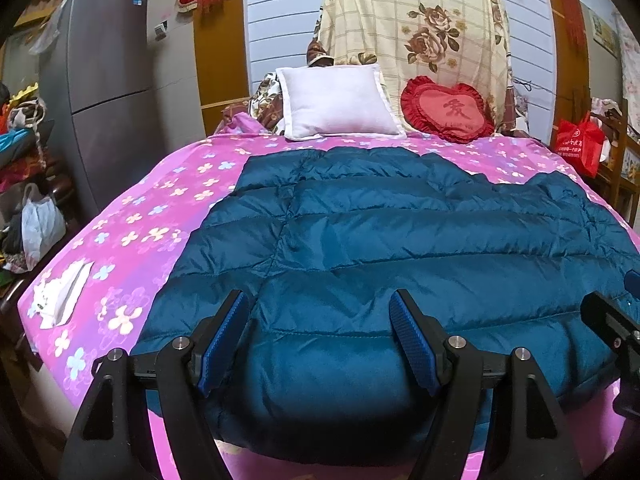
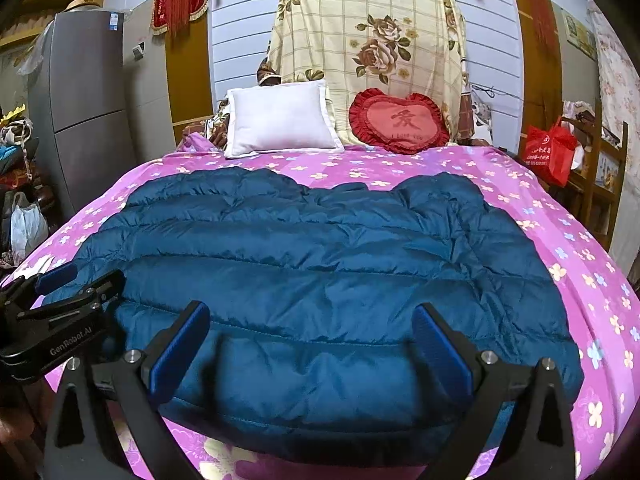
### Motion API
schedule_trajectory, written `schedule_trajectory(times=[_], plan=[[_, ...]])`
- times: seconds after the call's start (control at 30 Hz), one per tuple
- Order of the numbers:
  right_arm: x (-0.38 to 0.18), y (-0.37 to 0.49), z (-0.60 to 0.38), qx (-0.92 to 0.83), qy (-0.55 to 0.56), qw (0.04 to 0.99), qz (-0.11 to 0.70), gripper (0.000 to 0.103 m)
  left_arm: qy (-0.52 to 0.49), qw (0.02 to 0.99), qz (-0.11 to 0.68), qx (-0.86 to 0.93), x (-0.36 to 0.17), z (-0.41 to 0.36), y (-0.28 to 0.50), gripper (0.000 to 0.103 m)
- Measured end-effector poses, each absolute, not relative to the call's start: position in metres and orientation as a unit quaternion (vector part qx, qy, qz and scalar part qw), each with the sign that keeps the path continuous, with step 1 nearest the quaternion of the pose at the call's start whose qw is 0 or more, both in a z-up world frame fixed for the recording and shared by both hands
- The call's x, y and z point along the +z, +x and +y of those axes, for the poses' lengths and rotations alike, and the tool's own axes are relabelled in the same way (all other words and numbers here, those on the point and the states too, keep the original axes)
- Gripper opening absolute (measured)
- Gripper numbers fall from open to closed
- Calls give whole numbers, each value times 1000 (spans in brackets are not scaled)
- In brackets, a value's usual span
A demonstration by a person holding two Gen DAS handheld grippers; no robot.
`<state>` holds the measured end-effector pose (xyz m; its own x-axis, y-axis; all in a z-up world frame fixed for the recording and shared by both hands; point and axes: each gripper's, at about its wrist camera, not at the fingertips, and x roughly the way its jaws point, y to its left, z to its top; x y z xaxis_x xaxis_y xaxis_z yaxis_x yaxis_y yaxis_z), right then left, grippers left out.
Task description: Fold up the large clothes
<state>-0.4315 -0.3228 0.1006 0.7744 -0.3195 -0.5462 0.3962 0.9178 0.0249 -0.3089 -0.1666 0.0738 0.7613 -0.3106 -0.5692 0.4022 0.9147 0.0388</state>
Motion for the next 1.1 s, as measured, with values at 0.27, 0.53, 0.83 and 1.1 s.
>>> schedule_trajectory(times=[0.27, 0.53, 0.83, 1.1], plan=[[99, -430, -323, -190, 72, 939, 278, 103, 83, 936, 285, -189, 74, -167, -309, 54], [98, -430, -322, -187, 67, 940, 276, 103, 85, 936, 284, -188, 74, -167, -309, 54], [96, -428, -321, -185, 71, 940, 278, 103, 87, 936, 284, -189, 74, -167, -309, 54], [95, -427, -320, -184, 74, 940, 279, 103, 87, 936, 283, -189, 74, -167, -309, 54]])
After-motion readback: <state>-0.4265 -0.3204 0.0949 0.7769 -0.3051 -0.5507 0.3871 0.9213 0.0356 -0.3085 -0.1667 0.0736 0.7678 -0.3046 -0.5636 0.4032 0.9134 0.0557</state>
